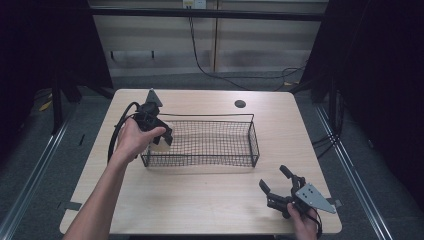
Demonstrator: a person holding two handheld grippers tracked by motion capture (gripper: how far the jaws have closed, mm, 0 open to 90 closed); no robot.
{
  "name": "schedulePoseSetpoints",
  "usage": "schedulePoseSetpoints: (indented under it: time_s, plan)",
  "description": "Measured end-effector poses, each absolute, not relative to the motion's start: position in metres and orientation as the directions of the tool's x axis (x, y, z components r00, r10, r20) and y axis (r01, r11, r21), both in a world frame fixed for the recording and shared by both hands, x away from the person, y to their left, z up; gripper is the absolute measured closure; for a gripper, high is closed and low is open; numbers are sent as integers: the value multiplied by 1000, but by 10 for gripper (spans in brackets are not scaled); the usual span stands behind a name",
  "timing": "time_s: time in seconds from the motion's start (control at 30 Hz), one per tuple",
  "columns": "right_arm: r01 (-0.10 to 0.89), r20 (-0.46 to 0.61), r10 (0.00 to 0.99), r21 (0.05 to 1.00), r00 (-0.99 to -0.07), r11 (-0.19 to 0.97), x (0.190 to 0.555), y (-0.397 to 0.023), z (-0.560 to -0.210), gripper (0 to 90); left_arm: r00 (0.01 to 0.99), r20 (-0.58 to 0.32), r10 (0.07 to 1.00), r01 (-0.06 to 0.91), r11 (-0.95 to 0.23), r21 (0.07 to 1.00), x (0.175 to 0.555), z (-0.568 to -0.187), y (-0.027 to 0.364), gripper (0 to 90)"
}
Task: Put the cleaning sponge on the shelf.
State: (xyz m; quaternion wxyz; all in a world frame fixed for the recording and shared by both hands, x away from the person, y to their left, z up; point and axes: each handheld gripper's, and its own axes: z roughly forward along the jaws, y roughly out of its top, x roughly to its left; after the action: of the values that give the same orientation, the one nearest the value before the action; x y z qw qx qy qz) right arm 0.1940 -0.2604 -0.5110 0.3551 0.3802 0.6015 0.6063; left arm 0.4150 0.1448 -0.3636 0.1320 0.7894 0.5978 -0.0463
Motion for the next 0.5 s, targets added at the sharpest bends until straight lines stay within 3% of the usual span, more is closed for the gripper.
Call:
schedulePoseSetpoints:
  time_s: [0.5]
  plan:
    - [26, 33, 888, 999, -459, -24, 194, -260, -511, 128, 255, -205, 945, 964, -232, 128, 422, -388, 144, 309]
